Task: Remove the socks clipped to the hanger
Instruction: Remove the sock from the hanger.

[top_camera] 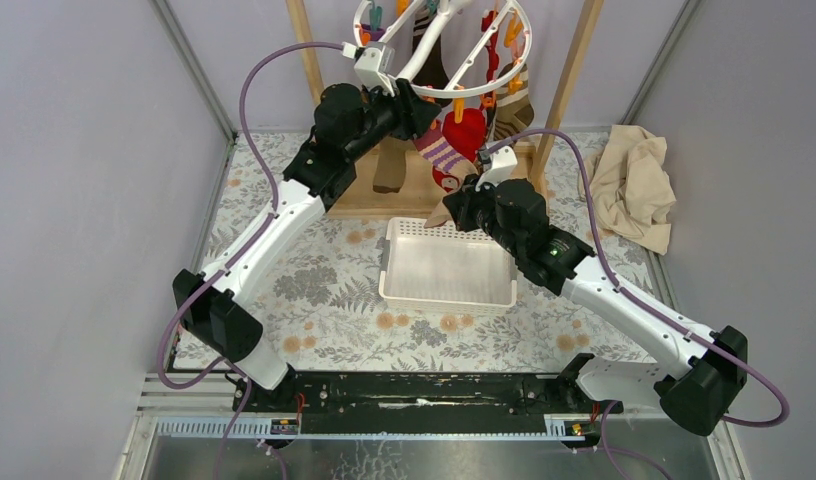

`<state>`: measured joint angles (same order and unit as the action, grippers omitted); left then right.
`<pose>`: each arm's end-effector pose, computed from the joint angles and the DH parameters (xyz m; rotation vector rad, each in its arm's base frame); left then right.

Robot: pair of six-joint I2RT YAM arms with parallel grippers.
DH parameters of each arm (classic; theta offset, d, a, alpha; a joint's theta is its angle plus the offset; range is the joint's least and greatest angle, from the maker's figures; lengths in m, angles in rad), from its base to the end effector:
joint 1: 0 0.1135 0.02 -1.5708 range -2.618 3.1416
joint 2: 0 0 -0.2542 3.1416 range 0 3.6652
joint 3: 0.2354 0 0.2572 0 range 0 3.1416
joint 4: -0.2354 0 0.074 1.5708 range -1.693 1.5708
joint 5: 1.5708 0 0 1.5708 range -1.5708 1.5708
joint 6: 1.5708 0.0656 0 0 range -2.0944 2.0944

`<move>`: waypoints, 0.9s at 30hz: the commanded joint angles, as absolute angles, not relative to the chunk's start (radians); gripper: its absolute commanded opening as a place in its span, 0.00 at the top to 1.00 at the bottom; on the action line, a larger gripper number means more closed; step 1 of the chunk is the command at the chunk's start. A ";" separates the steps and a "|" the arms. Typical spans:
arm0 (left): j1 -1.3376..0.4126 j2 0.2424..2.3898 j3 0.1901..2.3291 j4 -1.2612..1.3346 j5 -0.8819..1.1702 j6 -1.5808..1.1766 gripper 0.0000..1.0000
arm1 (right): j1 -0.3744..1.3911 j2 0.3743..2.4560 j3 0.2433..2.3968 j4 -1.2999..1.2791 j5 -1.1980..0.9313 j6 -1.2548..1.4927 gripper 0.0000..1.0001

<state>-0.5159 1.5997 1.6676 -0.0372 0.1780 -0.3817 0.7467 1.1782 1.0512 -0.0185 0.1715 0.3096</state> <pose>0.3520 -0.2130 0.4487 0.2536 1.5827 -0.8425 0.2392 0.2061 0.3561 -0.2526 1.7375 0.6325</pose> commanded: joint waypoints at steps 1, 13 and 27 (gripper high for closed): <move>-0.511 1.615 1.699 0.021 0.181 -0.382 0.56 | 0.758 1.150 1.078 0.008 0.176 0.291 1.00; -0.511 1.623 1.732 0.003 0.165 -0.376 0.81 | 0.758 1.135 1.051 -0.039 0.173 0.287 1.00; -0.508 1.621 1.732 -0.026 0.153 -0.371 0.93 | 0.758 1.042 0.949 -0.104 0.174 0.291 1.00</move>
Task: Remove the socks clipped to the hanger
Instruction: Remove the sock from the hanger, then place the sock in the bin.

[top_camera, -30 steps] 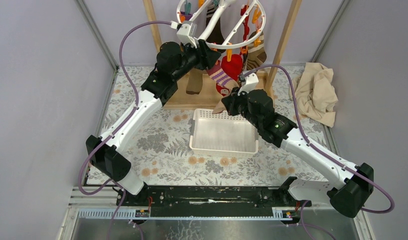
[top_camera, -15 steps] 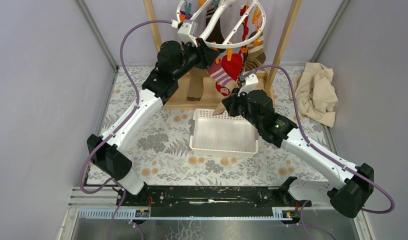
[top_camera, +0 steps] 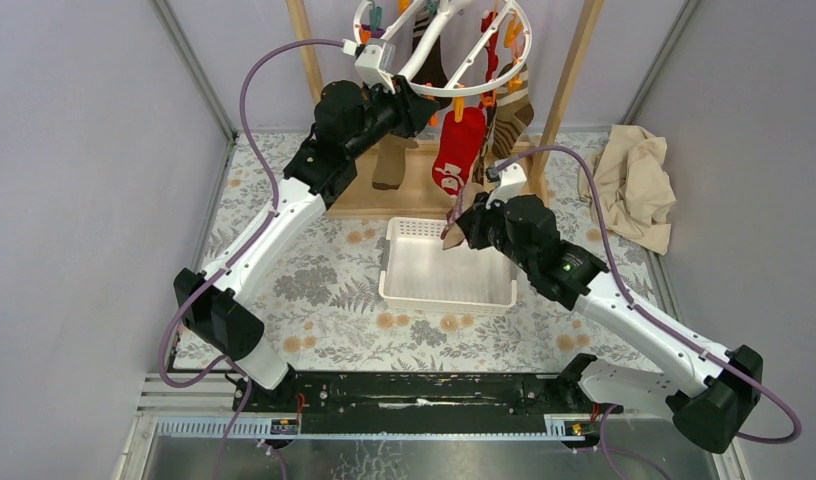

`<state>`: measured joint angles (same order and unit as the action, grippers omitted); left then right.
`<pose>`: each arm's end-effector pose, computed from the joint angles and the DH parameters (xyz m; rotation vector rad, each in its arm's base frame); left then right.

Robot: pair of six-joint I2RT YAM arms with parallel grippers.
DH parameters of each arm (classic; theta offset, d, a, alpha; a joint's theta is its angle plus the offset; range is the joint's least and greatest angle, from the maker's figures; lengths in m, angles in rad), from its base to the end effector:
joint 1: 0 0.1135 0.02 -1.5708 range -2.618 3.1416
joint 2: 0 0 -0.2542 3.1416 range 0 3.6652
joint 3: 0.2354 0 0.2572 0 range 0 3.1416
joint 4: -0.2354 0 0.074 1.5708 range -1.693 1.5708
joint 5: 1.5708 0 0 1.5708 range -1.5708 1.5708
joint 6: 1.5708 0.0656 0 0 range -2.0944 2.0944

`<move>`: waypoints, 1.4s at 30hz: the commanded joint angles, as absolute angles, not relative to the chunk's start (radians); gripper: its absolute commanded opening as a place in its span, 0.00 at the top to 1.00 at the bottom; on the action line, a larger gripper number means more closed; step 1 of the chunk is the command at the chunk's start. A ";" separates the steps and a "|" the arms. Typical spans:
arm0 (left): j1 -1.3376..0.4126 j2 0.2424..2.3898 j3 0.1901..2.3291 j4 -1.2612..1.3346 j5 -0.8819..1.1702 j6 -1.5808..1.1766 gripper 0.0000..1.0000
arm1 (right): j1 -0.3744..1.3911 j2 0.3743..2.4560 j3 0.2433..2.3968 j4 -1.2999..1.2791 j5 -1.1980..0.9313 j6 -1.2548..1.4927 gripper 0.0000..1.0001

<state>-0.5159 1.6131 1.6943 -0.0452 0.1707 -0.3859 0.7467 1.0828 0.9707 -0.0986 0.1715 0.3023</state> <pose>0.3544 -0.2138 0.4525 0.2441 1.5783 -0.8412 0.2216 0.1899 0.3407 -0.2767 1.7973 0.5997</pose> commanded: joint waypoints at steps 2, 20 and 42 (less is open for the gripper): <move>-0.508 1.617 1.727 -0.035 0.151 -0.370 0.80 | 0.758 1.036 0.933 -0.112 0.173 0.291 1.00; -0.524 1.454 1.490 -0.059 0.118 -0.350 0.02 | 0.759 1.224 0.917 -0.094 0.059 0.309 0.92; -0.616 1.172 1.232 -0.161 0.110 -0.476 0.01 | 0.783 1.444 0.922 -0.159 0.016 0.317 0.29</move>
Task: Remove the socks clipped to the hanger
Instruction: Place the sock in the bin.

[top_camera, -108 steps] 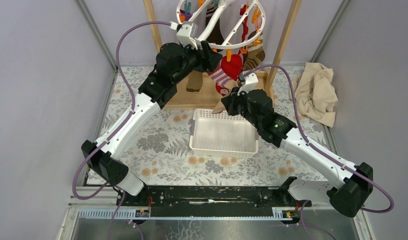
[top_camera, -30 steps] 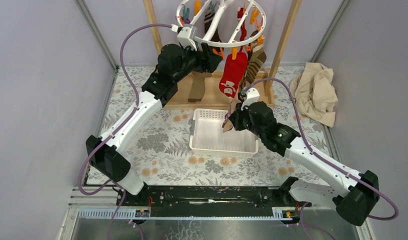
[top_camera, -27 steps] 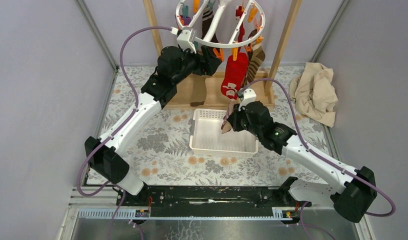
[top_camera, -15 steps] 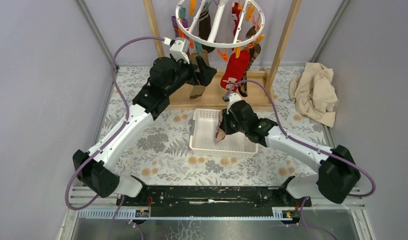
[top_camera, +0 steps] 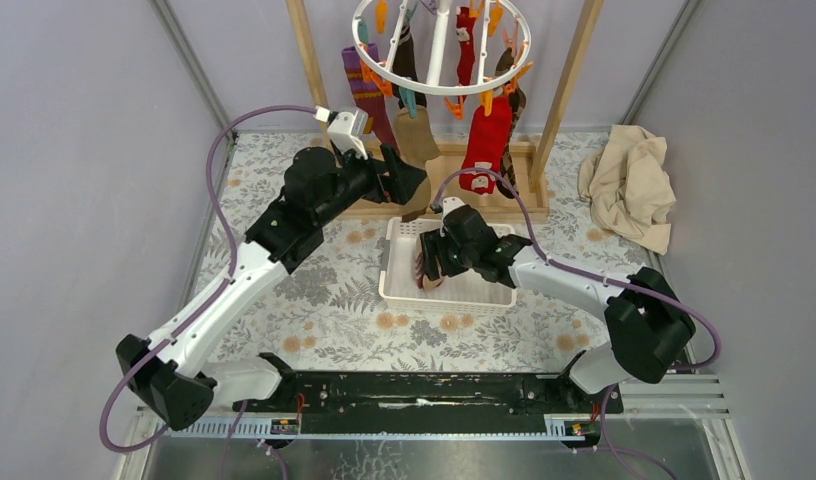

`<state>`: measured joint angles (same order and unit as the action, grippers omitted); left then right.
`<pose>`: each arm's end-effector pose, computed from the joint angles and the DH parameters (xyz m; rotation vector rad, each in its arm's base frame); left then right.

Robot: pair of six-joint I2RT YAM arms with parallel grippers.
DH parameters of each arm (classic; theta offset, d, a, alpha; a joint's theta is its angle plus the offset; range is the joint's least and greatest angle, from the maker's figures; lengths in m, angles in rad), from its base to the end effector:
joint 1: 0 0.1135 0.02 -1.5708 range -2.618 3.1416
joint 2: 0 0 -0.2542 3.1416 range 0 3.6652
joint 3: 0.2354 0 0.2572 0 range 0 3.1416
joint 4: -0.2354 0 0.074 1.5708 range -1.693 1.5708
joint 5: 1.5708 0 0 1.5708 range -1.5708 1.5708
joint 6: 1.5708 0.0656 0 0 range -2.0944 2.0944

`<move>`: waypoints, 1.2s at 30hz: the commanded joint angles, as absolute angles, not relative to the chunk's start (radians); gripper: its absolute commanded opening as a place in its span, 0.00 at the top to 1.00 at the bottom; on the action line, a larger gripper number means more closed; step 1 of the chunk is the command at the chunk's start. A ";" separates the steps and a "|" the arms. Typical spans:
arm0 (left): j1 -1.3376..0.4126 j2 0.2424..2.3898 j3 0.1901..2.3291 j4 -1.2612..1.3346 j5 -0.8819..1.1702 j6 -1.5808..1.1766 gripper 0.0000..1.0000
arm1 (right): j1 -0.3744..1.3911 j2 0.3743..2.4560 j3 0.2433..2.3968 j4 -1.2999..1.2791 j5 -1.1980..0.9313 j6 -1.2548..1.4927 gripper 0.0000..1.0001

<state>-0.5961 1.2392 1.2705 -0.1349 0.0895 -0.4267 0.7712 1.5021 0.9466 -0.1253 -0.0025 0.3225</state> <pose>0.2648 -0.1867 0.4072 0.2177 1.7316 -0.8374 0.2546 0.2477 0.1983 -0.5172 2.2606 0.5776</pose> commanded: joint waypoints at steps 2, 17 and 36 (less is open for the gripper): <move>-0.641 1.133 1.206 -0.186 0.092 -0.480 0.01 | 0.783 1.398 0.899 -0.187 0.043 0.319 0.19; -0.682 0.906 1.039 -0.315 0.036 -0.534 0.01 | 0.782 1.239 0.833 -0.221 -0.082 0.456 0.21; -0.693 0.774 0.907 -0.430 0.148 -0.598 0.01 | 0.784 0.865 0.685 -0.328 -0.182 0.641 0.00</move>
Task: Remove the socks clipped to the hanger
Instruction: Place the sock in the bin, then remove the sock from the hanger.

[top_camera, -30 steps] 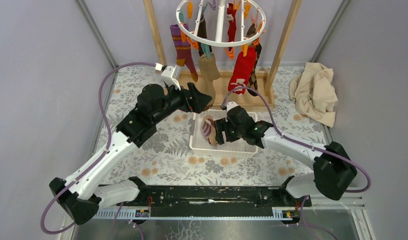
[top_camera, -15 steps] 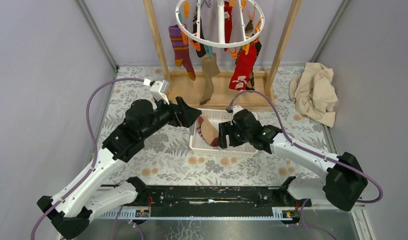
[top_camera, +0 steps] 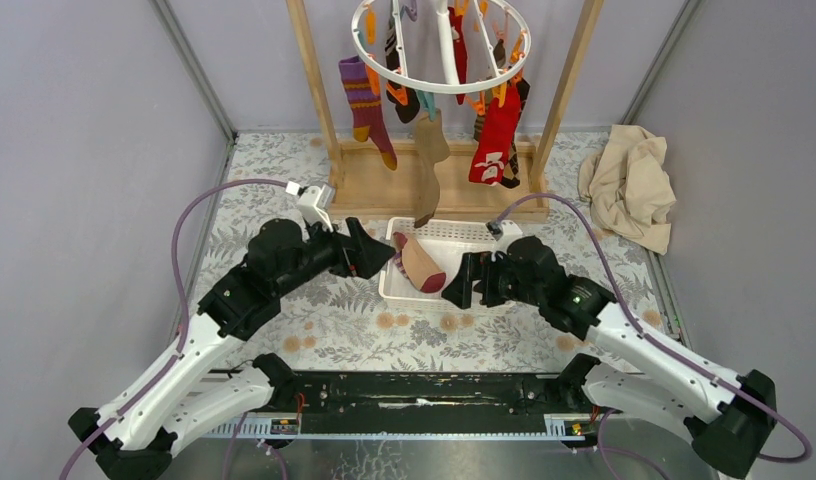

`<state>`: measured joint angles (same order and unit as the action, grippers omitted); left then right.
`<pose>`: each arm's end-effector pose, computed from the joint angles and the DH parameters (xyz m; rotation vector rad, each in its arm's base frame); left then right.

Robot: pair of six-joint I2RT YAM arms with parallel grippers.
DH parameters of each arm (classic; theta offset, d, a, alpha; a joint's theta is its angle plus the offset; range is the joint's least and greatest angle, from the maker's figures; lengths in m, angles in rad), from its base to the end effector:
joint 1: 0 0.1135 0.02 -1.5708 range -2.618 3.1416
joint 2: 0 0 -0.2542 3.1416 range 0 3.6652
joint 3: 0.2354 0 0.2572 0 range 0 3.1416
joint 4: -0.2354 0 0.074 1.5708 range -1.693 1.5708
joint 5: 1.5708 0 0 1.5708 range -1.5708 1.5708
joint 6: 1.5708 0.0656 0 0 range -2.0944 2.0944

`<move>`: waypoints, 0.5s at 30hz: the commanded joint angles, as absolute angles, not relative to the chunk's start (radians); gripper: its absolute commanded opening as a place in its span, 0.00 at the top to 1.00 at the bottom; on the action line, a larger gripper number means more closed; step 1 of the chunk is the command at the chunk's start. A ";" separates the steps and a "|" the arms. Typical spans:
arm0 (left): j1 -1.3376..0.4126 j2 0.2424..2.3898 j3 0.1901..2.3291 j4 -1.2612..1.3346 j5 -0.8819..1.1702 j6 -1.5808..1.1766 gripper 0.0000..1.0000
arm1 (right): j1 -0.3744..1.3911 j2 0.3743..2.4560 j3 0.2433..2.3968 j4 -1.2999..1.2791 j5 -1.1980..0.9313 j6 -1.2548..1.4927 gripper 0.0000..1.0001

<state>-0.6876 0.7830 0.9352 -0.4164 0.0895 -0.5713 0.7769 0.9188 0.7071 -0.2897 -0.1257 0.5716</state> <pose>0.1604 -0.1394 0.3536 0.1795 1.9369 -0.9464 0.1688 0.1775 0.2548 -0.3084 2.1899 0.9258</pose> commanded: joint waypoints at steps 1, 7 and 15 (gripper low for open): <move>-0.693 0.780 0.909 -0.436 0.160 -0.592 0.01 | 0.784 0.862 0.696 -0.361 -0.199 0.631 0.00; -0.693 0.822 0.947 -0.485 0.133 -0.551 0.01 | 0.784 0.780 0.740 -0.455 -0.160 0.598 0.00; -0.693 0.931 1.035 -0.545 0.084 -0.555 0.01 | 0.783 0.727 0.733 -0.432 -0.206 0.625 0.00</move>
